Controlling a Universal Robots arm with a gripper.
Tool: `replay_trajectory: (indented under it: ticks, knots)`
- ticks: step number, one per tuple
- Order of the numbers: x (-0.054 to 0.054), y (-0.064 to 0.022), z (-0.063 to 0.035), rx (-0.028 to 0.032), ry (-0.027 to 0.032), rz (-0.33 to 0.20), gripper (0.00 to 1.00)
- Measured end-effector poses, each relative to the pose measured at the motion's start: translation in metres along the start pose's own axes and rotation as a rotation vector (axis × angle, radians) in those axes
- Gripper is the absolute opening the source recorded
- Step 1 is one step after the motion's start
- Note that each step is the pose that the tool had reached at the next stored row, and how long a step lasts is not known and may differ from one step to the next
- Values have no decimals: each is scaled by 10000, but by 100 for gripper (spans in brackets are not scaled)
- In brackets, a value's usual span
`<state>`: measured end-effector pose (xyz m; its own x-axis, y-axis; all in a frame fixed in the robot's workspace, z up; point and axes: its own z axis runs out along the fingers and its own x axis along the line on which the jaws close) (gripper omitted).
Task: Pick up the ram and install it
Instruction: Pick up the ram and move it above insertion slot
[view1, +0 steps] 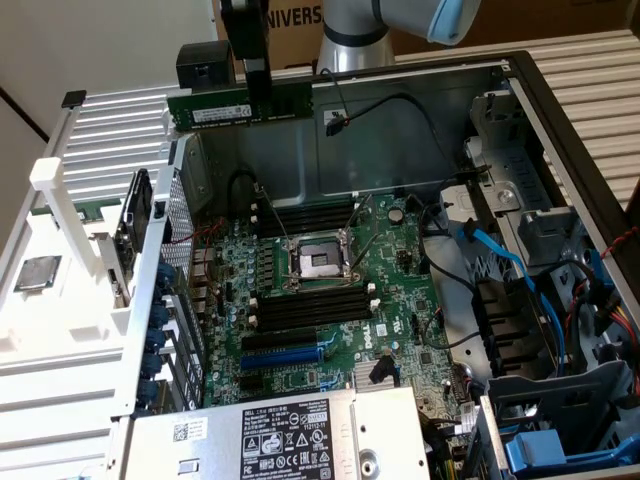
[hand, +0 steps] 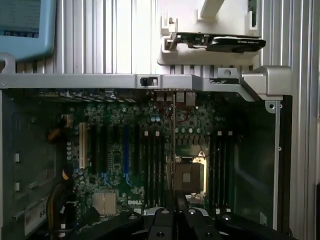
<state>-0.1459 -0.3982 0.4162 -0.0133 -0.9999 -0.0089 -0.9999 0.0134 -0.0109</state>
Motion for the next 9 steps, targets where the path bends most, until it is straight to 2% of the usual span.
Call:
replay_trajectory:
  ticks: [5, 6, 9]
  knots:
    - [-3, -228, 62, 15, 1, 1, 12]
    - [-4, -317, 108, 24, 1, 1, 12]
    - [-6, -319, 149, 42, 2, 18, 12]
